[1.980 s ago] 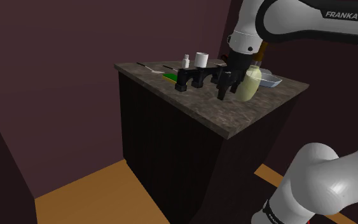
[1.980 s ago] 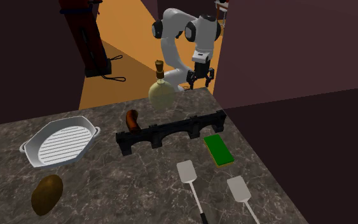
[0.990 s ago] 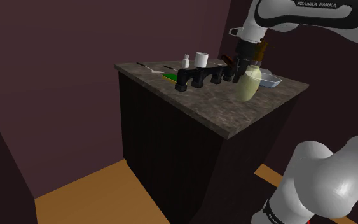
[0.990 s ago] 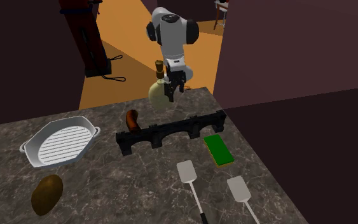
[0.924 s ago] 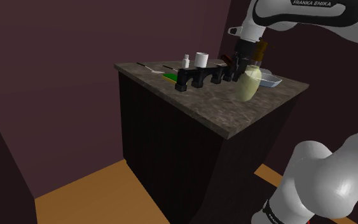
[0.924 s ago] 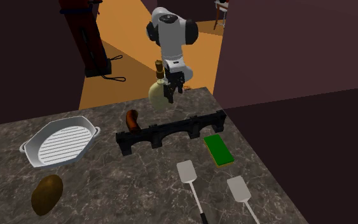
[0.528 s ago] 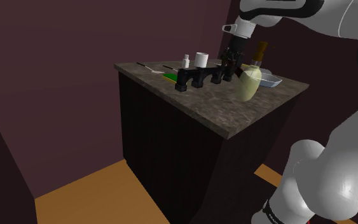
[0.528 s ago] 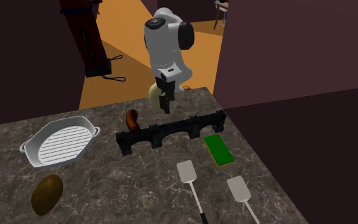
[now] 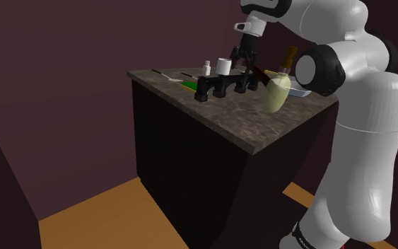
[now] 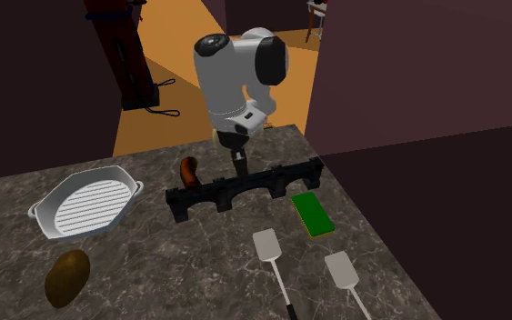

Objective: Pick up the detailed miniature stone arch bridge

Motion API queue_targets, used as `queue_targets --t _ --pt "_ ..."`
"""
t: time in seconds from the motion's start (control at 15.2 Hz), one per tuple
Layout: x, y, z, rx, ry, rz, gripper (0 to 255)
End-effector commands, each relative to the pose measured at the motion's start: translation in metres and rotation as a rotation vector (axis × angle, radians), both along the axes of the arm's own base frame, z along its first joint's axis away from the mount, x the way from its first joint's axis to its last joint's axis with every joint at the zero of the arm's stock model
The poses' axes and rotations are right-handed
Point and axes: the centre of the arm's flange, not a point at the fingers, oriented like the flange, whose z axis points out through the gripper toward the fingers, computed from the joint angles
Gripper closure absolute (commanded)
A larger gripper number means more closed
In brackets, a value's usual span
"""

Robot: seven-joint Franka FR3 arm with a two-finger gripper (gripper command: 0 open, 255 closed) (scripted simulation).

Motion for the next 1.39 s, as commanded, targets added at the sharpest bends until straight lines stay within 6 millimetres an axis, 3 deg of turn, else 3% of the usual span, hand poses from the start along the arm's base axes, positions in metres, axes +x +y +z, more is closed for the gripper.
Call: queue_targets --t 0.0,0.33,0.53,0.59,1.19,1.32 --pt "0.011 -0.003 -0.011 0.002 -0.001 0.036 0" --pt "0.011 -0.003 -0.037 0.002 -0.001 0.036 0" --pt "0.011 -0.003 -0.04 0.002 -0.001 0.036 0" --pt "0.011 -0.002 -0.04 0.002 -0.001 0.036 255" --pt "0.011 -0.003 -0.04 0.002 -0.001 0.036 255" --pt "0.011 -0.003 -0.03 0.002 -0.001 0.036 255"
